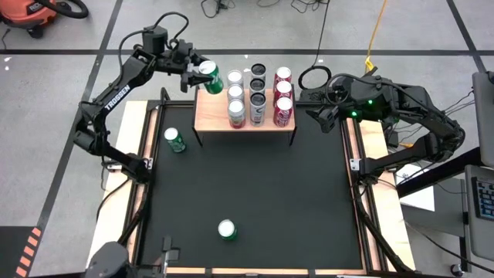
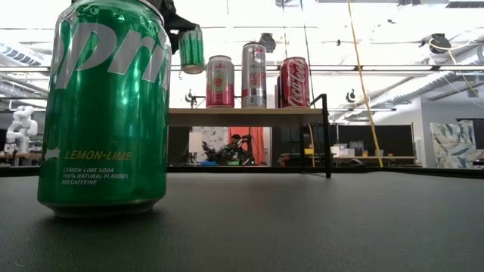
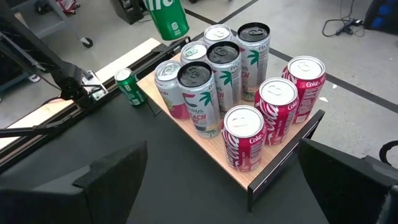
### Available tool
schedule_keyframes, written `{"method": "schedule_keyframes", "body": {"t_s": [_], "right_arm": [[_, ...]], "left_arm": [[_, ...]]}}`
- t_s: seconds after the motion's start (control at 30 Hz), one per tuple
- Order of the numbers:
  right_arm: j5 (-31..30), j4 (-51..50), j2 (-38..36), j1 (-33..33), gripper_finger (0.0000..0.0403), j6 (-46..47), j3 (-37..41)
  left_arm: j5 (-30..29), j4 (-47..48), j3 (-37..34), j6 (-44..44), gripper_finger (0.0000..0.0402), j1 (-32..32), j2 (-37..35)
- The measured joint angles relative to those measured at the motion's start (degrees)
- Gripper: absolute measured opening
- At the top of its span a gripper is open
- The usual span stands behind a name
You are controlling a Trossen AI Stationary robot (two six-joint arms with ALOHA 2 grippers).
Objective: Place canned beverage on shelf
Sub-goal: Put the middle green soda can on the shelf
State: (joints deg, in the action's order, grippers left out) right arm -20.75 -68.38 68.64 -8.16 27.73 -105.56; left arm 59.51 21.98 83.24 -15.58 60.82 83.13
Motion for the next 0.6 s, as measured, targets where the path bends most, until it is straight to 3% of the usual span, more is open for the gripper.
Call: {"method": "schedule_keyframes", "body": {"t_s": [0.33, 0.6], "right_arm": [[0.02, -0.02, 0.02, 0.00, 0.0391, 0.71, 0.00], [0.02, -0.02, 0.02, 0.00, 0.0391, 0.82, 0.00]], "left_arm": [[11.05, -0.08, 0.02, -3.32, 0.0308, 5.69, 0.67], [14.26, 0.02, 0.02, -4.90, 0.0308, 7.75, 5.32]]}}
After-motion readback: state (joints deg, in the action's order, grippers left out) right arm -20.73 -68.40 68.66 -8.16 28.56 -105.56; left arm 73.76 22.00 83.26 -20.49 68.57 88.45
